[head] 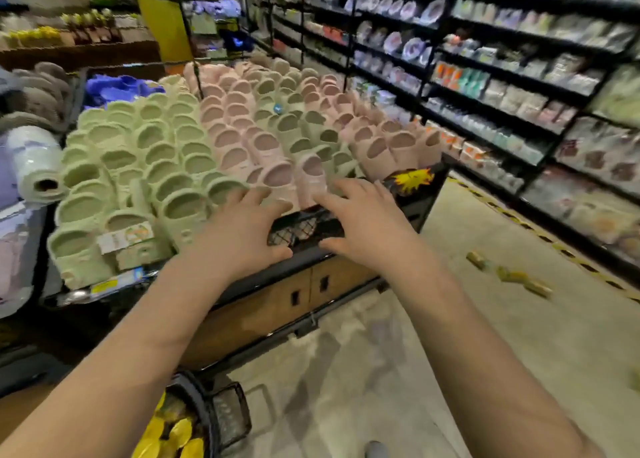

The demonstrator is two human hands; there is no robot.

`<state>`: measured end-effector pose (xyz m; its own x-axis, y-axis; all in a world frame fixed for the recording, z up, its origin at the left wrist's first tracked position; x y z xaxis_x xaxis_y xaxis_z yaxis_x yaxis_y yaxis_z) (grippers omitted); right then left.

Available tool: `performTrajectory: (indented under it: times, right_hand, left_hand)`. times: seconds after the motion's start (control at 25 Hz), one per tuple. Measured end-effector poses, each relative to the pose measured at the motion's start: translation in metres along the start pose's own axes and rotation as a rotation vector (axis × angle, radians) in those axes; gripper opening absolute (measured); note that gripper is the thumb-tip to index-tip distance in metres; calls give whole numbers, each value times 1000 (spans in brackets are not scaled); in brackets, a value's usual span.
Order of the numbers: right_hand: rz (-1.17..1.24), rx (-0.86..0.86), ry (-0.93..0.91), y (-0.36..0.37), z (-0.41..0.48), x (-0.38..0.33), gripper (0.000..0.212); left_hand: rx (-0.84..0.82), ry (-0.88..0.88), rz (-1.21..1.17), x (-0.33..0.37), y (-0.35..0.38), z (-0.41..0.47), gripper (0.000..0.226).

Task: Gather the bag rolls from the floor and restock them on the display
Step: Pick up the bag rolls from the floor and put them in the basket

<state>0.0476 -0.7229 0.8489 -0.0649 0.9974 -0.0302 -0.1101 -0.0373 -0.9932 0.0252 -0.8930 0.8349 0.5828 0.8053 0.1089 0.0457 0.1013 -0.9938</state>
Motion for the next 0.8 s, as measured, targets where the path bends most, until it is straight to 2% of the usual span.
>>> performTrajectory:
  times: [0.32, 0.52, 0.64, 0.8]
  right_hand:
    - [-22, 10, 454, -19, -88, 315, 75]
    - [-34, 57, 732, -44, -156, 488, 75]
    - [-17, 121, 842, -48, -167, 563, 74]
    - [83, 129, 1009, -6, -145, 667, 75]
  left_hand:
    - [-33, 441, 32, 273, 30, 212, 81]
    - [-82, 652, 35, 445, 44, 309, 80]
    - [-77, 735, 57, 514, 51, 359, 80]
    - [-107, 849, 41, 581, 86, 448, 78]
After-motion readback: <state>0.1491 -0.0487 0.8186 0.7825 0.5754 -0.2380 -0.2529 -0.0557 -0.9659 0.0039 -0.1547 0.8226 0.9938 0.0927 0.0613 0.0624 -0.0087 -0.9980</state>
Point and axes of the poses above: each hand's wrist, its own z-axis towards the middle knuckle, its own y-axis out of the palm, x = y × z, the point moved 5 cm from there along z, towards the middle knuckle, and after that the axes turned 12 degrees about y, right-handed, at the moved point
